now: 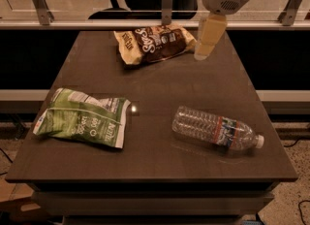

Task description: Pick brown chip bag

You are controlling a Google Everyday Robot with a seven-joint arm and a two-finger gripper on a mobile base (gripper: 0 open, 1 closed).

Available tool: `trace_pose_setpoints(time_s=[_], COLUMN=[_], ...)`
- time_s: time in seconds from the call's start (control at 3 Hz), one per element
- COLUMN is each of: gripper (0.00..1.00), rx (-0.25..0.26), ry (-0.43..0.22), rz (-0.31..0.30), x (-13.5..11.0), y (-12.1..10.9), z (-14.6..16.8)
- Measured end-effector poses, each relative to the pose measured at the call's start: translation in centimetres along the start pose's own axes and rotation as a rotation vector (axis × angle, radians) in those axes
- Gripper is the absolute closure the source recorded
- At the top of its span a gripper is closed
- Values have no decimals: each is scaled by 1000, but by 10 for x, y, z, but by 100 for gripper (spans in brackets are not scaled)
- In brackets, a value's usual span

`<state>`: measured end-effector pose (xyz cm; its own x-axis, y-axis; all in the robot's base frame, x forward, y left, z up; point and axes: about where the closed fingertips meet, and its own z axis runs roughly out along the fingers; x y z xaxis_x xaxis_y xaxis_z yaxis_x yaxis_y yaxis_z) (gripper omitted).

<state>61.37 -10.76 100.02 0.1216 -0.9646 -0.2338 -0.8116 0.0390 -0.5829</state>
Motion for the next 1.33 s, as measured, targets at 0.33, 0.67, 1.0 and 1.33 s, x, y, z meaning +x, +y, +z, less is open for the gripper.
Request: trace_pose_setpoints(time_s=[0.33,0.67,1.0,1.33], gripper=[0,0,0,0], rx=[30,49,39,13], ry=[36,63,70,64], rz=[-40,-62,-79,-94], x=[0,3,4,2], y=[-15,-25,-28,-30], z=[7,21,43,73])
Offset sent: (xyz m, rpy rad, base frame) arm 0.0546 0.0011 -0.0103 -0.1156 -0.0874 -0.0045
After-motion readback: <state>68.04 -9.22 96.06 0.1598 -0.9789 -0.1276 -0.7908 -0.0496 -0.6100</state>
